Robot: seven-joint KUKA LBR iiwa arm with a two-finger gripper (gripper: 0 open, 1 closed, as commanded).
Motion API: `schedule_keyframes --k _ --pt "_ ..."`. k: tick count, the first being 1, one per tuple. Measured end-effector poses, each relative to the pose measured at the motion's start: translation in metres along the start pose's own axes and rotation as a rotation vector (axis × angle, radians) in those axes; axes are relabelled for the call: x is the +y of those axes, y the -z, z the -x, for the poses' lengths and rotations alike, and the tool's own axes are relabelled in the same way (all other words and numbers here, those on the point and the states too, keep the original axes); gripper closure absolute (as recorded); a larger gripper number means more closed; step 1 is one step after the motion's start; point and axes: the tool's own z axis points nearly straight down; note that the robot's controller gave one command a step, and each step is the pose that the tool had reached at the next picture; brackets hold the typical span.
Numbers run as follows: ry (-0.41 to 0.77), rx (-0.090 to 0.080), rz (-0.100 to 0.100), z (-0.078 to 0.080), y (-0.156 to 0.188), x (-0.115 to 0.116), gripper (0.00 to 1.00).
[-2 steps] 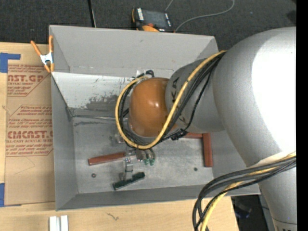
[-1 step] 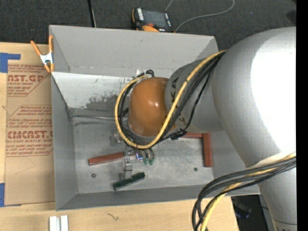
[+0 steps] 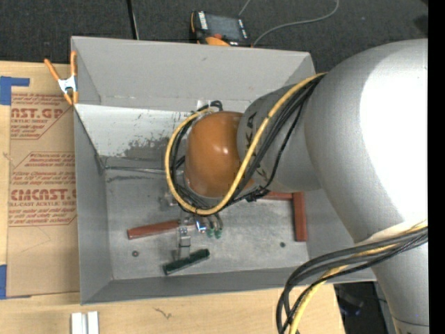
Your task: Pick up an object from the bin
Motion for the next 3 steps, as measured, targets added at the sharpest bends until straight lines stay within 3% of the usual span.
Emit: schedule_keyframes --k 2,3 --pt "0.000 0.000 -0.001 0.0005 0.0003 0.0012 0.00" --pt "0.000 0.000 0.000 0.0008 0.0009 0.0015 1.00"
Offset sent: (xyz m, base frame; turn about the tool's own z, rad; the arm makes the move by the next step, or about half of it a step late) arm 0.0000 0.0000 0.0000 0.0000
